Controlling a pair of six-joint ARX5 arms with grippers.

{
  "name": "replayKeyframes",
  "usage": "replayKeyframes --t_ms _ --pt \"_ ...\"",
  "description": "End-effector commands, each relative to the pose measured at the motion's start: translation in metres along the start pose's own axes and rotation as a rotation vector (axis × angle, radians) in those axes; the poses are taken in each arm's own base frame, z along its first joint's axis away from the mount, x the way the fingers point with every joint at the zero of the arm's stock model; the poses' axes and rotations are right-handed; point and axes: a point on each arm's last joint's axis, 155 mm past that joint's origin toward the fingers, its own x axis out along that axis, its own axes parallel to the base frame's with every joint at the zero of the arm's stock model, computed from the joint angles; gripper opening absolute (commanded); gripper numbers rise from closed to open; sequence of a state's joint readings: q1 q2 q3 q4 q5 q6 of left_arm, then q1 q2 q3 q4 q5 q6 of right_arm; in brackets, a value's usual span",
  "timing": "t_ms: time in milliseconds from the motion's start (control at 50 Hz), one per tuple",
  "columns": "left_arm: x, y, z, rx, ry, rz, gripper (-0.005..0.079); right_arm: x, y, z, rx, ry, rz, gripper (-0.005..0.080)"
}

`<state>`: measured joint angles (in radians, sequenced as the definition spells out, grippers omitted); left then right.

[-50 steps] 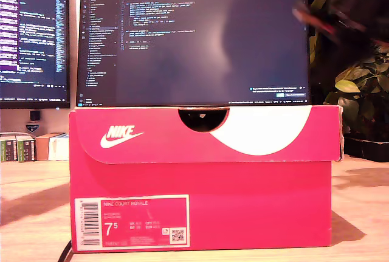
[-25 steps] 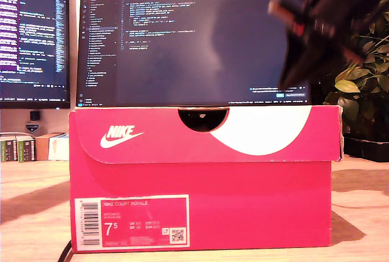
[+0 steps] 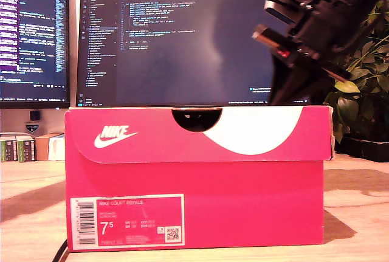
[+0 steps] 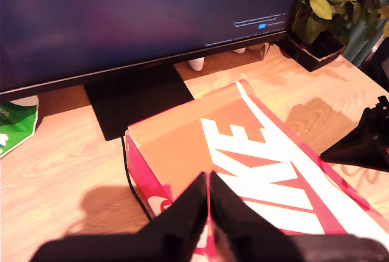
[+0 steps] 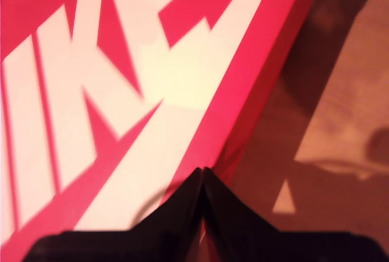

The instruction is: Close the red shoebox by pushing the lid with your left arm and holding the box in place with your right arm

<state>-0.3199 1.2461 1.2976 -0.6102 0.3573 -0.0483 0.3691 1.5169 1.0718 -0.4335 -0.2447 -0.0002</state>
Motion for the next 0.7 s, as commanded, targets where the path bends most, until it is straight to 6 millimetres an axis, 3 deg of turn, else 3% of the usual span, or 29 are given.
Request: replayKeyframes --t_ms 0,320,680 --pt "0.005 0.004 -0.006 0.007 0.016 0.004 -0.0019 -0.005 -0.004 0.011 -0.006 -0.027 -0.024 -0.0012" --pt "0.002 0.019 -0.004 0.065 0.007 0.088 -0.0019 -0.066 -0.028 0.07 -0.056 -0.263 -0.229 -0.0013" --pt "-0.026 0.028 0.011 0.112 -0.064 0.163 -0.0019 -0.135 -0.032 0.091 -0.066 -0.421 -0.345 -0.0012"
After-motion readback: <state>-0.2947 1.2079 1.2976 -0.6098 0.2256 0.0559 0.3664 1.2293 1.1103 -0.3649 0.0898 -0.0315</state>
